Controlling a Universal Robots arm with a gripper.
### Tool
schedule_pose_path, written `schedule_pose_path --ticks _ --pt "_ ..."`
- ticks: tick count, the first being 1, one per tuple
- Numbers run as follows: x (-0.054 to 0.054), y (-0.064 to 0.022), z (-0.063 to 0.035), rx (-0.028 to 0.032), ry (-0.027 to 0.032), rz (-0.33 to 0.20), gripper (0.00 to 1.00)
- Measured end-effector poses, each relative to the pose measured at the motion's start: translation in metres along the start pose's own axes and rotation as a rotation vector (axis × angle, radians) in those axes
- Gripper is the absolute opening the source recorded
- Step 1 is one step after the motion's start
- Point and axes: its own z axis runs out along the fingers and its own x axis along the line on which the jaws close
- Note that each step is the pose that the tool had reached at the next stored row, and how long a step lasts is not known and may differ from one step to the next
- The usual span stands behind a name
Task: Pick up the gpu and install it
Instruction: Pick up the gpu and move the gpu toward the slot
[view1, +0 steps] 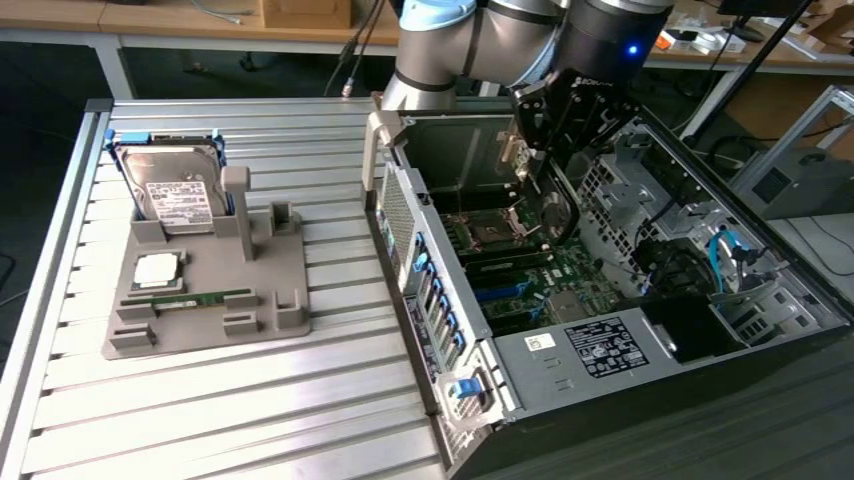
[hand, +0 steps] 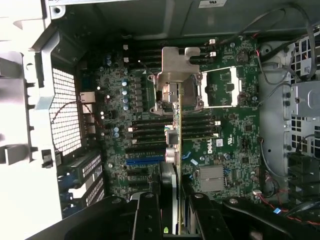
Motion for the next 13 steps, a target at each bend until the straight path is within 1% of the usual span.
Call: schedule_pose_path --ticks 13 --pt "-0.013 0.0010 0.0030 0.0028 -0.0001 0.000 0.27"
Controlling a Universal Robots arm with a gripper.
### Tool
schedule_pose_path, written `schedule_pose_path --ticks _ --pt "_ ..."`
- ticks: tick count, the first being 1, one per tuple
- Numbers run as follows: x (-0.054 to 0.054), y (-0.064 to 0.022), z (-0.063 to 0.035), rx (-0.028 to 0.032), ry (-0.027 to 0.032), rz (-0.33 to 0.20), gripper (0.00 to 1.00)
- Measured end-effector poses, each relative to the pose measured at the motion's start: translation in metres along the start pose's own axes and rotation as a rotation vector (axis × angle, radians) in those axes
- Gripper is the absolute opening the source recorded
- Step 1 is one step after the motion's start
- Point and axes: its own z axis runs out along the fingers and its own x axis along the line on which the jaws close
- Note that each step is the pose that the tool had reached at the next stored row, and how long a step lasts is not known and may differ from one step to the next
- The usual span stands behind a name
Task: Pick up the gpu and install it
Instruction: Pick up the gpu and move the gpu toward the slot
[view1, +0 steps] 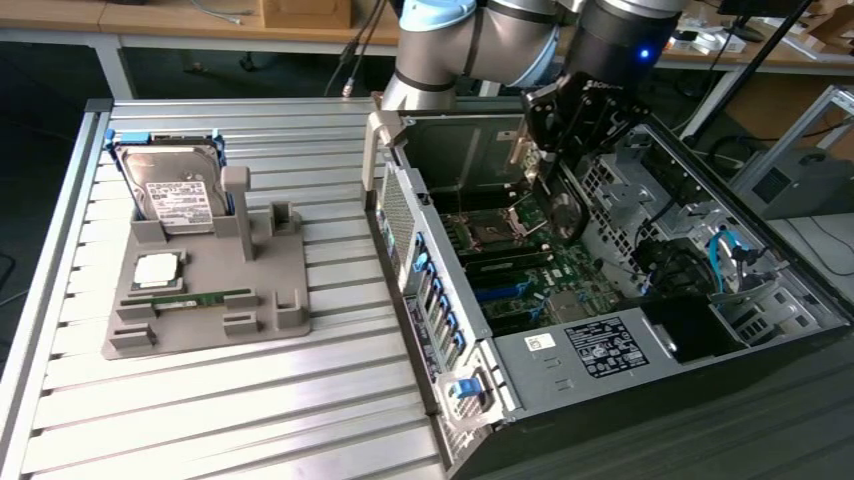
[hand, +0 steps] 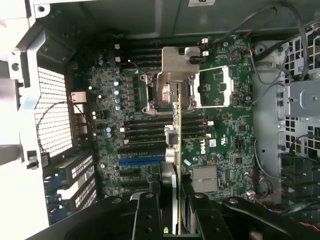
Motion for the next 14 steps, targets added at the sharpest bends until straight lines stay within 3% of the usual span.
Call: schedule_pose_path --ticks 14 --pt "-0.014 0.0011 0.0033 0.0049 -0.0004 0.000 0.27"
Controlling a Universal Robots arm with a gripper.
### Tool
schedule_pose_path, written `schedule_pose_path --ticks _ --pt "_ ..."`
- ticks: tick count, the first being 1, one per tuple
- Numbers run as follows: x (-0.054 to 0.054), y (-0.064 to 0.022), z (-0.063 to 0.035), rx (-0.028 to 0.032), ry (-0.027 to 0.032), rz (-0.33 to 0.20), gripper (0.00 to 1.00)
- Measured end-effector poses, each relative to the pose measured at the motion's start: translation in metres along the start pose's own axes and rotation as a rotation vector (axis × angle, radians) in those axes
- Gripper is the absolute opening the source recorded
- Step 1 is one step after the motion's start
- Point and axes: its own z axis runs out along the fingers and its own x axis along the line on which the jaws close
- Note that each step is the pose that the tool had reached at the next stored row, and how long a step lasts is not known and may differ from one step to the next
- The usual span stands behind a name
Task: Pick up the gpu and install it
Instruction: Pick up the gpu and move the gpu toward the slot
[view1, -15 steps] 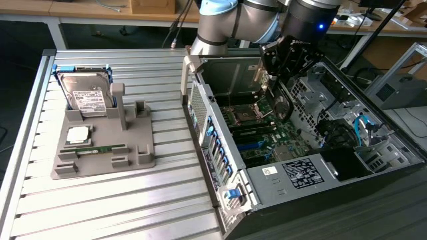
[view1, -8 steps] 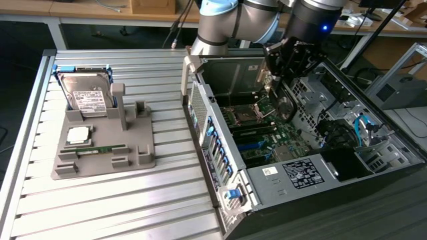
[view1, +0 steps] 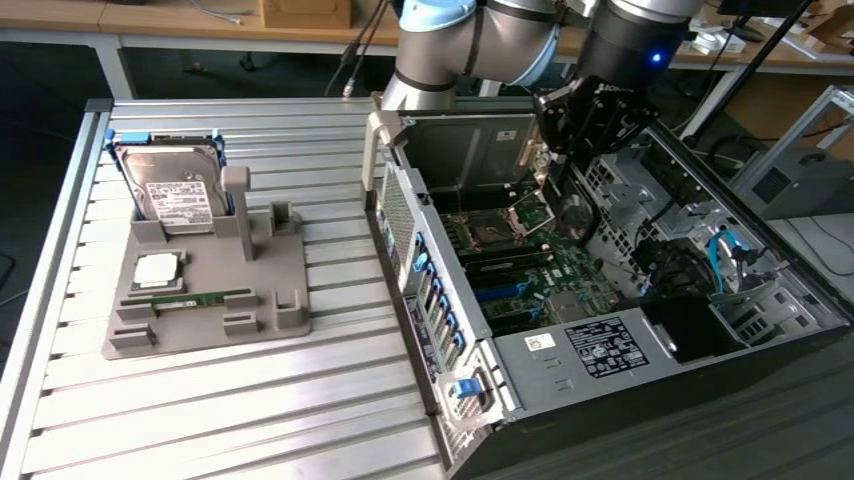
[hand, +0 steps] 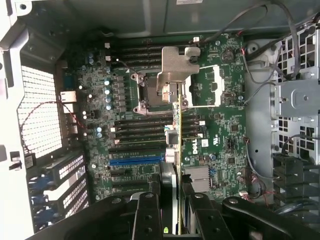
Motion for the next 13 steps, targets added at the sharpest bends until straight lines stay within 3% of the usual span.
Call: schedule_pose_path --ticks 13 --pt "-0.0099 0.0008 0.0030 0.0052 -0.0004 0.000 0.27"
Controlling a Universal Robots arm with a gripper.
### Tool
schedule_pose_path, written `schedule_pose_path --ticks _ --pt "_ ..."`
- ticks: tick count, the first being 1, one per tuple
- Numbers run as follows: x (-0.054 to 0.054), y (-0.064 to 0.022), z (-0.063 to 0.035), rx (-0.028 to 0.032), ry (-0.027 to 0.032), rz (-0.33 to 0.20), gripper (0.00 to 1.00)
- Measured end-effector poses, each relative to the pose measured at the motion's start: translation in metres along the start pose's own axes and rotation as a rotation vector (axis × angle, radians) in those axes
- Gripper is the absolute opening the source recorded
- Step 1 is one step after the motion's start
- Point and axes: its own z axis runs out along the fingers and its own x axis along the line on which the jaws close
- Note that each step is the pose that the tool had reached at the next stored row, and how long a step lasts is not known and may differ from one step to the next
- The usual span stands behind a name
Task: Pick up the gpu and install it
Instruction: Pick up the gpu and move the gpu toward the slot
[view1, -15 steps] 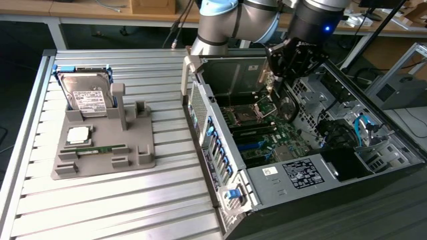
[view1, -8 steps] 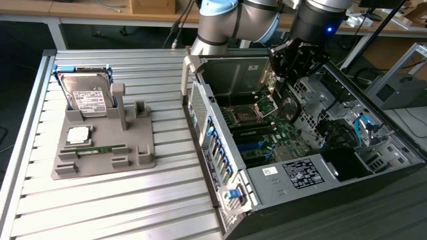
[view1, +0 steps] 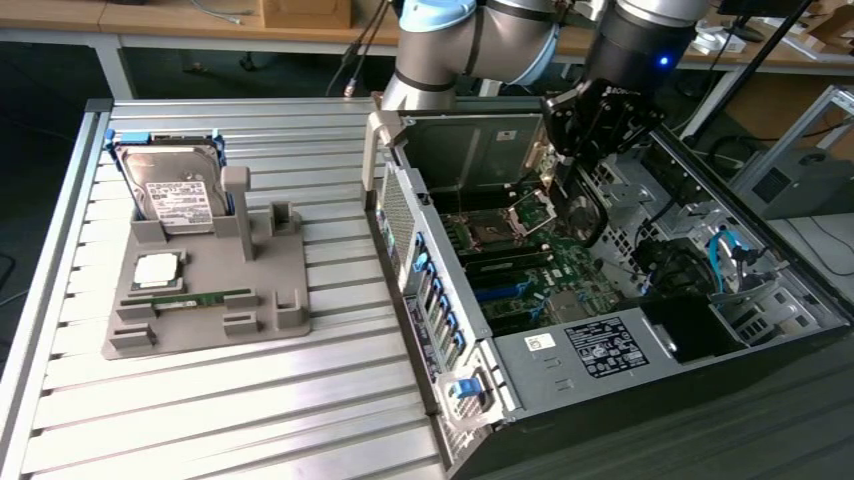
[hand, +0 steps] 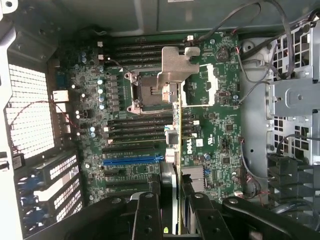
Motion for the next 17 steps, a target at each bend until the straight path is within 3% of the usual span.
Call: schedule_pose_path --ticks 17 --pt "-0.011 0.0010 0.0038 0.0070 -0.0005 0.000 0.27"
